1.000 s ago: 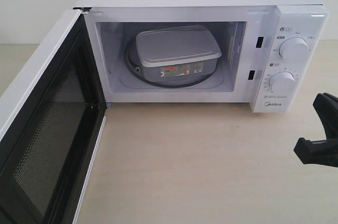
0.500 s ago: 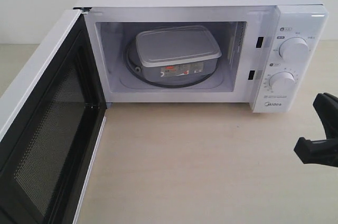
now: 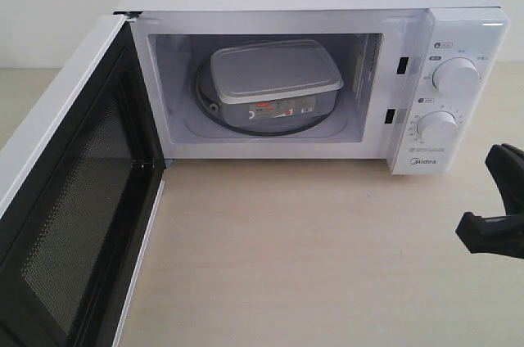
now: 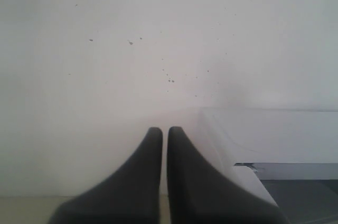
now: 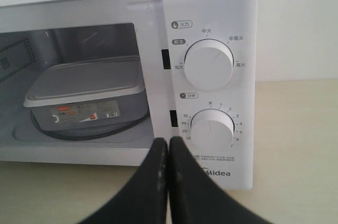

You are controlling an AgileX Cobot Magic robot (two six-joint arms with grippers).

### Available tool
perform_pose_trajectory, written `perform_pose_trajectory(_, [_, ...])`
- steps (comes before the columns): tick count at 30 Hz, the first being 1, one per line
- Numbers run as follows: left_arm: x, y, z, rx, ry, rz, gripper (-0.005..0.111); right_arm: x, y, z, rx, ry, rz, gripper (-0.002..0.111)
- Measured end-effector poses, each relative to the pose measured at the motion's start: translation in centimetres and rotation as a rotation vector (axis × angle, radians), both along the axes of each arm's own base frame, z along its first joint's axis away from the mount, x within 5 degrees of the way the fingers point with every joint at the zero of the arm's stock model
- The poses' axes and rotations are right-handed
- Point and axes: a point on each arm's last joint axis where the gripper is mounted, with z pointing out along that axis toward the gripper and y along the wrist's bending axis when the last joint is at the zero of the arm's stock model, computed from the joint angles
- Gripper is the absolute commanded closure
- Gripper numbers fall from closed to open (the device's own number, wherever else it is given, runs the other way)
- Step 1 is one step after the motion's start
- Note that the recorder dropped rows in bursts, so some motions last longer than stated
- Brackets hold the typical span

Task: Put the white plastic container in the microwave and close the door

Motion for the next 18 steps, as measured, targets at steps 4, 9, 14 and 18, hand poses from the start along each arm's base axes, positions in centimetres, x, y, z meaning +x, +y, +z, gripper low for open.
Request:
perform_pose_trajectory(4, [0.0,0.0,0.0,-0.002,0.0,-0.001,0.102,0.0,0.0,0.0,0.002,0.0,0.0,0.108])
perform_pose_trajectory(9, [0.0,0.0,0.1,-0.005,-0.01,0.0,0.102,0.0,0.0,0.0,0.002,0.0,0.0,0.108])
perform_pose_trajectory(14, [0.0,0.0,0.1,-0.008,-0.012,0.0,0.102,0.1,-0.6,0.4,-0.056,-0.056,-0.063,0.108])
perform_pose_trajectory(18, [0.0,0.0,0.0,-0.036,0.003,-0.006,0.102,0.2,-2.0,0.8,-0.056,-0.092,-0.208,0.108])
